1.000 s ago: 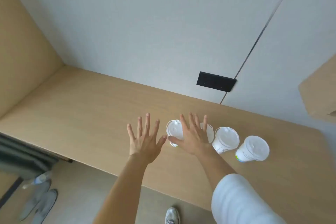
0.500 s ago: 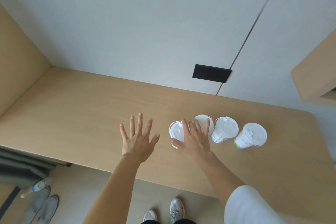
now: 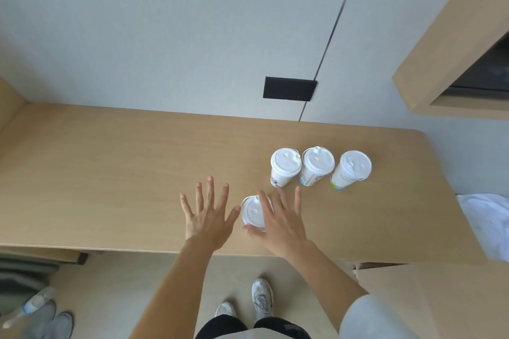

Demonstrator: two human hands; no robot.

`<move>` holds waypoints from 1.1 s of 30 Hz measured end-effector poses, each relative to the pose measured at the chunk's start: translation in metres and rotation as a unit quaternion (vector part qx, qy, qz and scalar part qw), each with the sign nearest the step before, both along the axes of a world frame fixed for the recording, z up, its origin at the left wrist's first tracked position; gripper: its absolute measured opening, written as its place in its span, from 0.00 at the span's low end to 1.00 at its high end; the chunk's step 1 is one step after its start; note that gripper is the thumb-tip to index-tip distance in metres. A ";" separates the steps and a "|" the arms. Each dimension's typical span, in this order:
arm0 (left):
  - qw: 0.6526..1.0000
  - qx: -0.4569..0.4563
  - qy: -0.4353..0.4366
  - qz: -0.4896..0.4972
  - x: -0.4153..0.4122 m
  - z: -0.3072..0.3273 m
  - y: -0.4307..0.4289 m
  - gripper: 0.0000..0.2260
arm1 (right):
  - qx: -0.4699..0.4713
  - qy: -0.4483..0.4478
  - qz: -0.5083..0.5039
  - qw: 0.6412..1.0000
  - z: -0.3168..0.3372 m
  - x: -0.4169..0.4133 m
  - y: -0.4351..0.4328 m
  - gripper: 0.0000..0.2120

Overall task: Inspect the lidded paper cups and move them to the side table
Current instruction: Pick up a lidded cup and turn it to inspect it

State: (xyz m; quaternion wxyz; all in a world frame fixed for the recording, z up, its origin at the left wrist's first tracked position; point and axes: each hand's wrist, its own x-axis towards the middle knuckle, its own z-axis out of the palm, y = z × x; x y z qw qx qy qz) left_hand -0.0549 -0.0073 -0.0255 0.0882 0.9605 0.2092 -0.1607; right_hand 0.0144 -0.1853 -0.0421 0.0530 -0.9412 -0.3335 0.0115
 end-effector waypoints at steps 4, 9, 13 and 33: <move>0.998 -0.034 -0.006 0.043 0.005 0.003 -0.005 0.32 | 0.030 0.084 -0.062 0.994 0.015 0.000 -0.002 0.51; 0.963 -0.172 -0.029 0.205 0.027 0.011 -0.023 0.32 | 0.138 0.275 -0.364 0.879 0.029 0.023 0.016 0.35; 0.904 -0.258 -0.032 0.338 0.050 0.012 -0.054 0.35 | 0.188 0.333 -0.475 0.793 0.017 0.040 0.034 0.34; 0.919 -0.168 -0.023 0.357 0.069 -0.013 -0.069 0.28 | 0.256 0.288 -0.519 0.763 -0.009 0.032 0.054 0.33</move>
